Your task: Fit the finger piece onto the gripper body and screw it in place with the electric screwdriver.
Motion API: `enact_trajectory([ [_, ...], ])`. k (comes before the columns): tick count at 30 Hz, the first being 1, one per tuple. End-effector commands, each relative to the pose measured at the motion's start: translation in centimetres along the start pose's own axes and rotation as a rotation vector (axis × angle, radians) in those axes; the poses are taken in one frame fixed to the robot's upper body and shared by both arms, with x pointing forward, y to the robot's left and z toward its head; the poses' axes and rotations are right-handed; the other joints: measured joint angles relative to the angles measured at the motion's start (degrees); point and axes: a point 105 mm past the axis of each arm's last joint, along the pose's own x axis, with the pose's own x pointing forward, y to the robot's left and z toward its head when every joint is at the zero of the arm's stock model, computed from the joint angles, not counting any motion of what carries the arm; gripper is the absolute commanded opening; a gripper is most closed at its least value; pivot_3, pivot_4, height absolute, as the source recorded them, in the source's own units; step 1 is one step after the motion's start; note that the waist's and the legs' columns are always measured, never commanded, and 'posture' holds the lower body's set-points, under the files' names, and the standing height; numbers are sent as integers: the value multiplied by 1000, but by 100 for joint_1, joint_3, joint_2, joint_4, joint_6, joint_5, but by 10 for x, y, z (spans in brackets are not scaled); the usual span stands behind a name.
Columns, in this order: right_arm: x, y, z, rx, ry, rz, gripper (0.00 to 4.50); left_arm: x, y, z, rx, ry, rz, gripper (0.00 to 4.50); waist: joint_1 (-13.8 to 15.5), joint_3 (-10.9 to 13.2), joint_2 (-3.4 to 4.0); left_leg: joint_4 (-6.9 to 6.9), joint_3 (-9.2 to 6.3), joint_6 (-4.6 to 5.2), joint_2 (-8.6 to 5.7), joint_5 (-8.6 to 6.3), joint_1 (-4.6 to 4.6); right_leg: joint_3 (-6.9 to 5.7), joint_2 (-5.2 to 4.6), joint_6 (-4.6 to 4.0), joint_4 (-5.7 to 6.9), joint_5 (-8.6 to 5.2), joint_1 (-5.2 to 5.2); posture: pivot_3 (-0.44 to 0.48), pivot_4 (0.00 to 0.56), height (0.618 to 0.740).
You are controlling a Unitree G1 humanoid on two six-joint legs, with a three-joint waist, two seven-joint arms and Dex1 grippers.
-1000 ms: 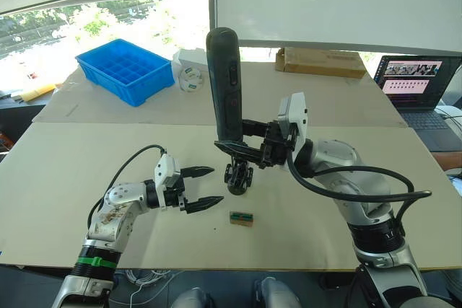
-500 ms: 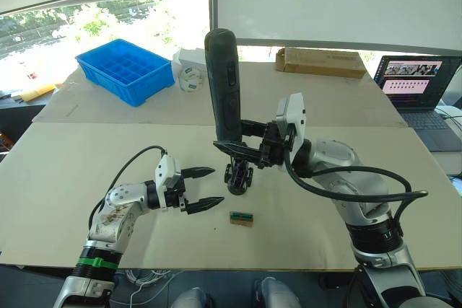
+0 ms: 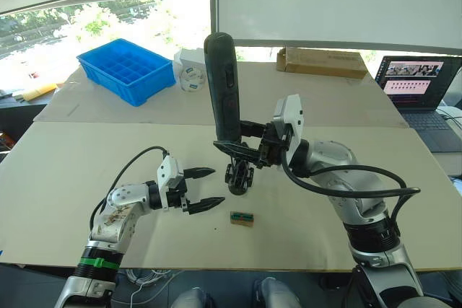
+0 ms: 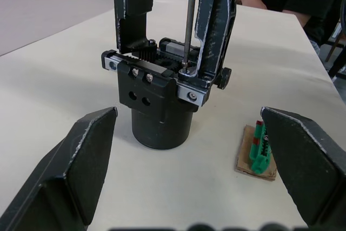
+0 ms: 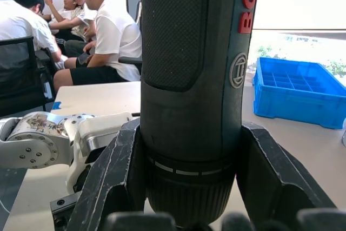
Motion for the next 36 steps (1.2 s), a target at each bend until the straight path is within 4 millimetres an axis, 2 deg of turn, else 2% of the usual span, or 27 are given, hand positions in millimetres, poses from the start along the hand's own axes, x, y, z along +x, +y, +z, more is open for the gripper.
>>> enact_trajectory([
  [1,1,2,16,-45,-57,7,1911,1,0,5,24,-19,-3,4500,0,0,0,0,0,0,0,0,0,0,0,0,0,0,0,0,150,740],
  [8,1,2,14,-45,-46,7,1911,2,0,1,27,-7,3,4500,-1,0,0,0,0,0,0,0,0,0,0,0,0,0,0,0,150,740],
  [17,2,4,17,-53,-51,22,1911,24,16,-23,65,79,44,4500,14,0,0,1,-2,0,-1,0,-4,-5,-1,0,-1,1,0,0,150,740],
  [26,3,5,17,-58,-53,26,1911,51,22,-20,67,63,-16,4500,-1,0,-1,1,-7,1,-1,0,-13,-17,1,0,-6,1,0,0,150,740],
  [36,3,5,17,-60,-53,22,1911,65,24,-21,65,75,-22,4500,0,0,-1,3,-13,2,-1,1,-17,-21,0,0,-9,1,0,0,150,740],
])
